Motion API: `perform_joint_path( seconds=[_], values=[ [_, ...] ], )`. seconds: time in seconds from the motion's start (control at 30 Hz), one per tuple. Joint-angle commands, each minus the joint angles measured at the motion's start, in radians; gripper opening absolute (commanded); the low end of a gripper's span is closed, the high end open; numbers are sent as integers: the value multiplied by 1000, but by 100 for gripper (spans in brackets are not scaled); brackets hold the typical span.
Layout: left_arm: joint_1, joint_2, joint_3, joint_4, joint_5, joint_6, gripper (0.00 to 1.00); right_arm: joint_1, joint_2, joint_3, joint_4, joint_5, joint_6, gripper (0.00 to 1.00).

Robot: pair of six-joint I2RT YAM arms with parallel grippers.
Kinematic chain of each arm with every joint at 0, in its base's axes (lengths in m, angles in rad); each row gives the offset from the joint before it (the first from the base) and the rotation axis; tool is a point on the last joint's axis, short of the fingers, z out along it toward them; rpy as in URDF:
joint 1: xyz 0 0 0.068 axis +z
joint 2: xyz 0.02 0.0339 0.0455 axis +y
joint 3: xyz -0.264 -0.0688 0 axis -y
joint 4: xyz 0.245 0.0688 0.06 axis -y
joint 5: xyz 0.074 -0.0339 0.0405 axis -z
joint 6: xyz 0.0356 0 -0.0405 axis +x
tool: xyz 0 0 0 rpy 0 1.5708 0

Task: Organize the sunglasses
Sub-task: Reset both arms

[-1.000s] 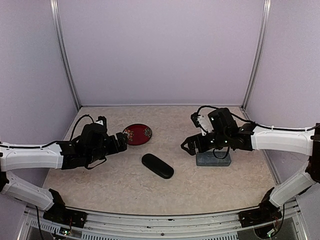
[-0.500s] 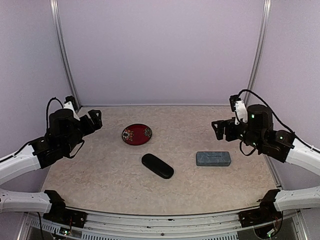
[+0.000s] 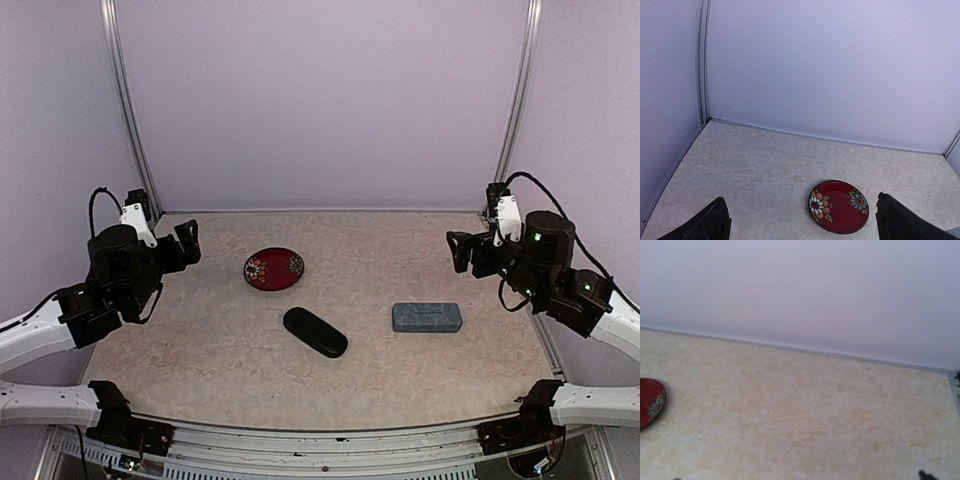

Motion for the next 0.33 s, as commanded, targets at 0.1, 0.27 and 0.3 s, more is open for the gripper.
perform_joint_path(
  seconds=[0.1,0.27,0.3],
  values=[
    [40,-45,-31,54,43,24,99,-5,-28,-24,52,37,-41,100],
    [43,-20,-24,40,47,6,99,-5,-13,-23,48,50,-34,100],
    [43,-18,-25,39,47,4,99,-6,-14,-23,50,46,-34,100]
  ],
)
